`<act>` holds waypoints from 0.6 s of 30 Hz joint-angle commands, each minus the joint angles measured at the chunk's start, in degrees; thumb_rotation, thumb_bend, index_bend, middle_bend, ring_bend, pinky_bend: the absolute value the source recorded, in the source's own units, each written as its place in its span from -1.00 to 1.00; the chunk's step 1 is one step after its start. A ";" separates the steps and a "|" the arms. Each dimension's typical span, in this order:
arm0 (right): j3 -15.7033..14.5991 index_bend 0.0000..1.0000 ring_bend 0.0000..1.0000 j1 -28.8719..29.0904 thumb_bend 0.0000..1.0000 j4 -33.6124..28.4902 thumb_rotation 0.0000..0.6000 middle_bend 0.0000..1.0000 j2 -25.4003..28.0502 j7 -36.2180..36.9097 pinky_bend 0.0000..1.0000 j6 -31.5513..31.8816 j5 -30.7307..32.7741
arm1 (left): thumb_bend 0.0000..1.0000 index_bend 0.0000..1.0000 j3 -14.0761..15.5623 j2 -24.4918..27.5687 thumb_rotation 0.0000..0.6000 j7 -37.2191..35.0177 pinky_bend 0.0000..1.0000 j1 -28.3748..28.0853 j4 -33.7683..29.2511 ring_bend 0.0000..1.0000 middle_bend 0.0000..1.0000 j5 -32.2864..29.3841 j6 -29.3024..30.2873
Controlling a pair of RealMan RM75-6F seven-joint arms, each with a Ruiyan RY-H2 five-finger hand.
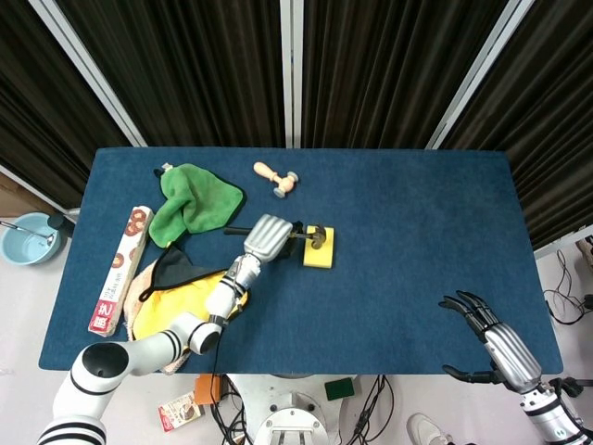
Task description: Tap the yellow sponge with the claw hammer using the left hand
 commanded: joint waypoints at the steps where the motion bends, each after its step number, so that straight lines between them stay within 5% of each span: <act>1: 0.12 -0.86 -1.00 -0.16 -0.74 -0.08 1.00 -0.69 0.07 -0.12 -1.00 0.45 -0.17 | 1.00 0.77 -1.45 3.26 1.00 -4.00 0.84 1.04 -5.85 0.78 0.75 0.97 2.49; 8: 0.17 -0.86 -1.00 -0.30 -0.74 -0.24 1.00 -0.69 0.14 -0.32 -1.00 0.38 -0.03 | 1.00 0.77 -1.20 5.60 1.00 -5.93 0.85 2.07 -8.48 0.78 0.75 1.97 3.35; 18: 0.35 -0.86 -1.00 -0.10 -0.74 -0.64 1.00 -0.69 0.21 -0.26 -1.00 -0.67 0.71 | 1.00 0.77 1.59 -3.00 1.00 -5.45 0.84 1.09 5.21 0.78 0.75 2.83 0.99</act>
